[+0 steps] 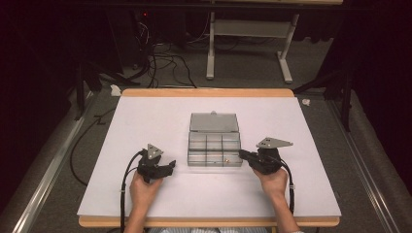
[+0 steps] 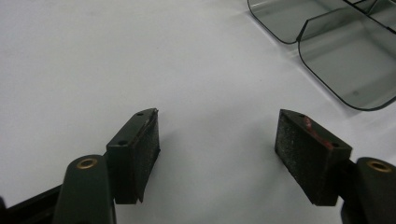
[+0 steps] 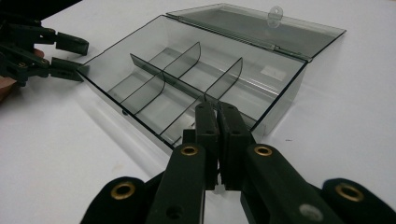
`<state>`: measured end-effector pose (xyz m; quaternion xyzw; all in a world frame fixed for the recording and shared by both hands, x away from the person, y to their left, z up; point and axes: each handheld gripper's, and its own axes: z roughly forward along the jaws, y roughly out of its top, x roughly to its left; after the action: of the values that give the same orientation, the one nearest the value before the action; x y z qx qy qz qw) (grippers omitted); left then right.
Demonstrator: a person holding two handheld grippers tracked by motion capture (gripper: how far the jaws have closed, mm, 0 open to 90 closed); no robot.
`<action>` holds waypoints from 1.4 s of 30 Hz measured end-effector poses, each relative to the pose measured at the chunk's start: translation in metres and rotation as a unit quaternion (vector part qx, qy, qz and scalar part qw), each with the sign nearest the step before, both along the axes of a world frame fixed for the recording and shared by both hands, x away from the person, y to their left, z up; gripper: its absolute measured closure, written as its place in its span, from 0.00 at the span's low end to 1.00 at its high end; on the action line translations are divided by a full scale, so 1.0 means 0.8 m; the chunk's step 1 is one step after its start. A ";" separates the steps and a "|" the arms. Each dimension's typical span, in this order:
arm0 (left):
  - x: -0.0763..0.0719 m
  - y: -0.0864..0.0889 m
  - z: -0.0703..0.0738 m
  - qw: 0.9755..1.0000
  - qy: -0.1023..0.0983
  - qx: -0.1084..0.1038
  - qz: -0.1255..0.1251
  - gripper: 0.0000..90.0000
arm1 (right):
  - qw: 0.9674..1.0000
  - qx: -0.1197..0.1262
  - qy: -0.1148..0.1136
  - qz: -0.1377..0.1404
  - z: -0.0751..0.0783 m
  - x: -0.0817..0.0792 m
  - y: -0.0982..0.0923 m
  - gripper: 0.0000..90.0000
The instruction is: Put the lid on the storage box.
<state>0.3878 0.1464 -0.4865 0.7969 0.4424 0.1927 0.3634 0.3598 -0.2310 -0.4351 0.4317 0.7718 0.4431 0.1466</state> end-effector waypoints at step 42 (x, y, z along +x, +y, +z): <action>0.000 0.000 0.000 1.000 0.000 0.000 0.001 0.34 | 0.997 -0.056 0.052 0.004 -0.030 0.044 0.036 0.97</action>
<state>0.3878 0.1463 -0.4865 0.7967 0.4428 0.1932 0.3632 0.3950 -0.2023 -0.4590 0.4424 0.8036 0.3767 0.1290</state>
